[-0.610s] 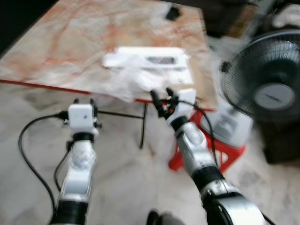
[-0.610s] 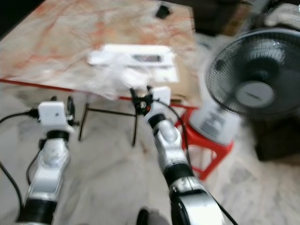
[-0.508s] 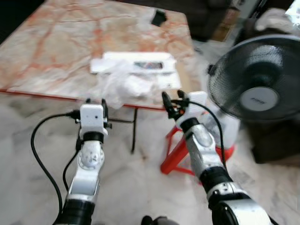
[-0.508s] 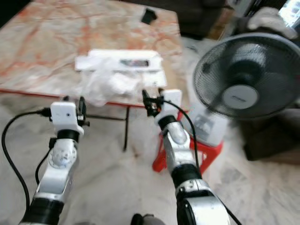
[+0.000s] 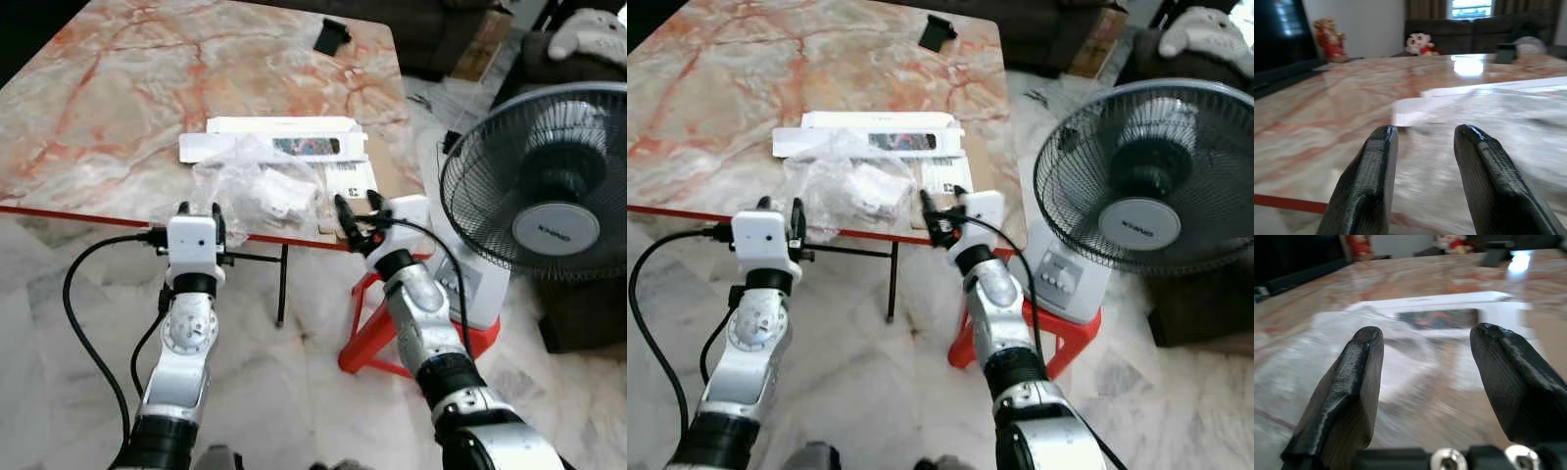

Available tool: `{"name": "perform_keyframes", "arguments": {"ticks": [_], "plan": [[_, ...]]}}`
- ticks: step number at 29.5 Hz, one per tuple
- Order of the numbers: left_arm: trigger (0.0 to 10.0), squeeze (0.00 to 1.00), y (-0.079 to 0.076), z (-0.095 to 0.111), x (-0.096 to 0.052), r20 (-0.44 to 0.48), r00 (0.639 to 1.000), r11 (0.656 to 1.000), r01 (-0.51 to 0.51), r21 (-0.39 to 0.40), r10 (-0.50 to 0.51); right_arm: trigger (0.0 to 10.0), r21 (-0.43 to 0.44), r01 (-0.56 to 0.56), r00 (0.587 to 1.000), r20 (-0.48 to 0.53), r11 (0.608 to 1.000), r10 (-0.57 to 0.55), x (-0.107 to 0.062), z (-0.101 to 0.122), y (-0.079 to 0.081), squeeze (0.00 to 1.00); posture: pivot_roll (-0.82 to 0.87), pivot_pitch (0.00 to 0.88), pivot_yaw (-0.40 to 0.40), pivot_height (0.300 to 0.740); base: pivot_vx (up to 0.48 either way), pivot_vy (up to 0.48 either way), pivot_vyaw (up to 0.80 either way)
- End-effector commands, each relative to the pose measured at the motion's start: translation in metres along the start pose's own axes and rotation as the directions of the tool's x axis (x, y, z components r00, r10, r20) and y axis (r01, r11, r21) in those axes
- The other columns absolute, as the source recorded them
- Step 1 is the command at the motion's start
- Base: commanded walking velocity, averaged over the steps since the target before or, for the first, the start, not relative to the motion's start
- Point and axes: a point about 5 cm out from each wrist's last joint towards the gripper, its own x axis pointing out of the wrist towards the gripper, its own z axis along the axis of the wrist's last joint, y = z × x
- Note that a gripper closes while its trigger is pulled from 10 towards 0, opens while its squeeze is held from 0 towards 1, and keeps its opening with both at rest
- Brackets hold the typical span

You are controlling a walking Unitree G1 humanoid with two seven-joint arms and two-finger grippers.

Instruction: Picking trash to rubbish bin

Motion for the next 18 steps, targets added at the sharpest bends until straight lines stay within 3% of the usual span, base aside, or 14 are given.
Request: {"name": "perform_keyframes", "arguments": {"ticks": [1, 7, 18], "plan": [[10.0, 0.00, -0.0005, 0.0024, -0.0005, 0.005, 1.000, 1.000, -0.004, 0.009, 0.003, 10.0, -0.024, -0.027, 1.000, 0.010, 0.999, 0.027, 0.0016, 0.0036, 0.0028, 0.00, 0.09, 0.200, -0.155, 0.740, 0.334, 0.000, 0.00], [10.0, 0.00, -0.0017, 0.0036, 0.0003, 0.010, 1.000, 1.000, -0.001, 0.010, 0.001, 10.0, -0.024, -0.037, 0.999, 0.023, 0.999, 0.037, 0.0008, 0.0052, 0.0039, 0.00, 0.09, 0.201, -0.154, 0.740, 0.331, 0.000, 0.62], [10.0, 0.00, -0.0008, 0.0072, 0.0011, 0.022, 1.000, 1.000, -0.003, 0.018, 0.002, 10.0, -0.030, -0.045, 0.999, 0.016, 0.999, 0.045, 0.0008, 0.0051, 0.0051, 0.00, 0.09, 0.204, -0.153, 0.740, 0.333, 0.000, 0.06]]}}
